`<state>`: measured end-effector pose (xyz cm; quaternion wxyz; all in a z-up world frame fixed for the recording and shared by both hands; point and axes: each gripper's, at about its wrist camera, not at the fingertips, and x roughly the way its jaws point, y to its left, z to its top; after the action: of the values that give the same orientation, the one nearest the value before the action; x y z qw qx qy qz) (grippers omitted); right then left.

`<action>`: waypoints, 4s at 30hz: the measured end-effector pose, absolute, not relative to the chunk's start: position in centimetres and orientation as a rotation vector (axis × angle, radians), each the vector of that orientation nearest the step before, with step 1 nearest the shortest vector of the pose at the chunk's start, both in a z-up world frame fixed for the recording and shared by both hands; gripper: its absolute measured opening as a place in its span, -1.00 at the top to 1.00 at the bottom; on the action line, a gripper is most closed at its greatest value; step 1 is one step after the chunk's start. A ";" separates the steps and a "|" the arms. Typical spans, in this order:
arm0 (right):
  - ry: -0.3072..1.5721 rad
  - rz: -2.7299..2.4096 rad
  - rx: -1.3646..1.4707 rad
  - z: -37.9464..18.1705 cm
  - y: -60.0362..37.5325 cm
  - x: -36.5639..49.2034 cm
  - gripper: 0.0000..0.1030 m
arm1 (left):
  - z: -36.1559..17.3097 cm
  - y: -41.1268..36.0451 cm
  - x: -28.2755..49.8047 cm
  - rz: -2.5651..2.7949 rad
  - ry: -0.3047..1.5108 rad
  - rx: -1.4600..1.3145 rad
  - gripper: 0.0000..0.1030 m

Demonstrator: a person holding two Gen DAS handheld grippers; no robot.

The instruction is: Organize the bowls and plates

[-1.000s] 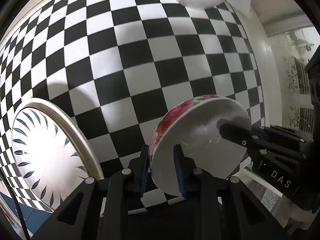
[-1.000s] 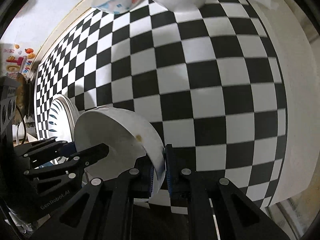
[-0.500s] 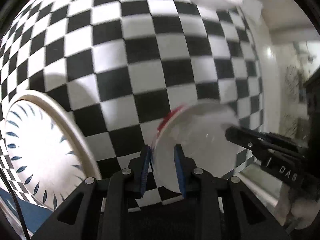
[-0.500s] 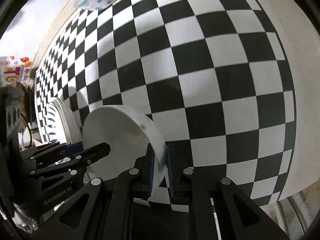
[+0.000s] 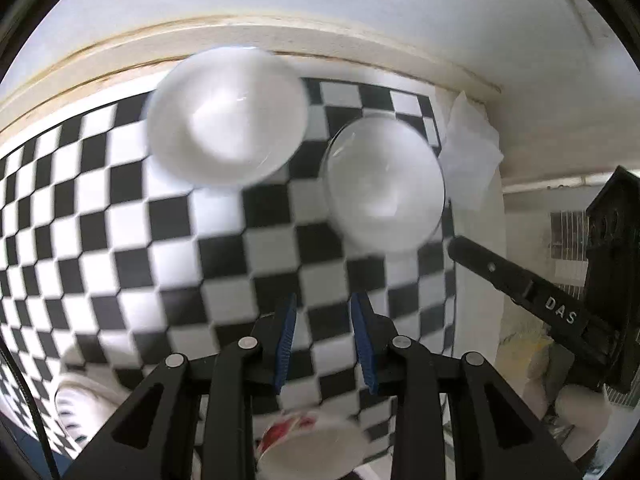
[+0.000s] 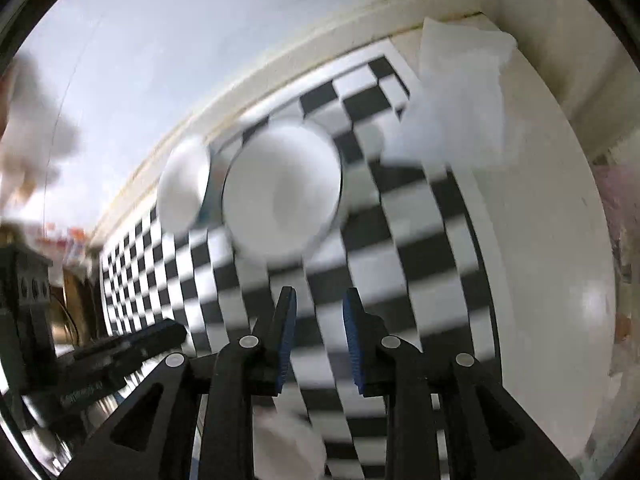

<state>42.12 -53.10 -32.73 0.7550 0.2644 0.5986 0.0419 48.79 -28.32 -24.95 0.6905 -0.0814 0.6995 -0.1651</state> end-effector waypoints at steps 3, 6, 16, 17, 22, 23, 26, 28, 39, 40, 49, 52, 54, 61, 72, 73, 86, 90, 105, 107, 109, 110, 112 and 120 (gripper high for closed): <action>1.312 0.071 0.565 -33.6 -53.8 45.6 0.49 | -26.7 -30.0 51.0 -0.378 1.598 -0.196 0.49; 1.354 0.064 0.570 -35.2 -54.0 48.3 0.49 | -28.0 -31.0 52.4 -0.370 1.620 -0.174 0.50; 1.413 0.053 0.536 -38.5 -54.0 49.7 0.78 | -28.7 -32.1 53.2 -0.347 1.574 -0.075 0.57; 1.416 0.051 0.528 -38.5 -53.9 49.6 0.78 | -28.5 -32.1 53.0 -0.346 1.565 -0.066 0.57; 1.413 0.058 0.514 -37.7 -53.0 48.4 0.78 | -27.0 -32.3 52.0 -0.355 1.515 -0.029 0.56; 1.408 0.061 0.514 -37.4 -52.6 48.0 0.78 | -26.8 -32.3 51.7 -0.358 1.510 -0.027 0.56; 1.388 0.069 0.510 -36.1 -52.1 46.8 0.78 | -25.7 -32.3 50.7 -0.371 1.488 -0.024 0.56; 1.373 0.075 0.503 -35.1 -51.7 45.8 0.77 | -24.8 -32.1 49.7 -0.384 1.472 -0.021 0.56; 1.307 0.098 0.514 -30.2 -50.3 37.5 0.77 | -19.8 -29.6 42.4 -0.443 1.393 -0.010 0.56; 1.302 0.097 0.515 -29.8 -49.9 36.6 0.77 | -19.5 -29.3 41.4 -0.445 1.389 -0.004 0.56; 1.283 0.111 0.497 -28.2 -47.8 28.0 0.77 | -18.2 -26.7 34.4 -0.474 1.388 0.006 0.56; 1.297 0.123 0.499 -28.7 -46.9 25.5 0.76 | -18.7 -25.9 32.5 -0.476 1.400 0.005 0.56; 1.312 0.121 0.497 -29.4 -46.3 24.1 0.76 | -19.3 -25.4 31.6 -0.471 1.415 -0.001 0.56; 1.374 0.105 0.479 -32.4 -44.5 21.5 0.73 | -22.9 -24.7 29.8 -0.449 1.487 -0.010 0.56; 1.433 0.074 0.462 -35.7 -43.8 19.9 0.72 | -26.2 -25.3 28.7 -0.419 1.540 0.061 0.56; 1.434 0.073 0.461 -35.7 -43.7 20.0 0.71 | -26.3 -25.4 28.7 -0.417 1.541 0.067 0.56; 1.453 0.094 0.481 -35.5 -43.7 19.9 0.62 | -26.0 -25.8 28.4 -0.435 1.519 0.086 0.57; 1.457 0.100 0.485 -35.5 -43.9 19.9 0.62 | -25.9 -26.1 28.2 -0.438 1.513 0.096 0.57; 1.426 0.107 0.469 -33.4 -44.9 19.1 0.62 | -23.7 -24.8 28.9 -0.393 1.441 0.052 0.55; 1.414 0.111 0.472 -32.5 -45.3 19.2 0.62 | -23.0 -24.5 29.4 -0.384 1.431 0.031 0.55; 1.401 0.124 0.471 -31.4 -45.6 19.9 0.62 | -22.3 -24.1 30.6 -0.377 1.427 -0.010 0.52; 1.397 0.126 0.473 -31.0 -45.7 20.2 0.58 | -22.1 -23.9 31.2 -0.376 1.428 -0.029 0.50; 1.381 0.134 0.481 -30.1 -46.1 21.5 0.42 | -21.6 -23.3 33.1 -0.359 1.428 -0.077 0.50; 1.313 0.147 0.523 -28.6 -47.3 30.7 0.18 | -22.2 -19.9 42.8 -0.220 1.428 -0.180 0.50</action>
<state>30.72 -47.30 -28.60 0.7581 0.2401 0.6025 0.0676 42.80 -19.89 -22.25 0.7465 -0.0823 0.6525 -0.1007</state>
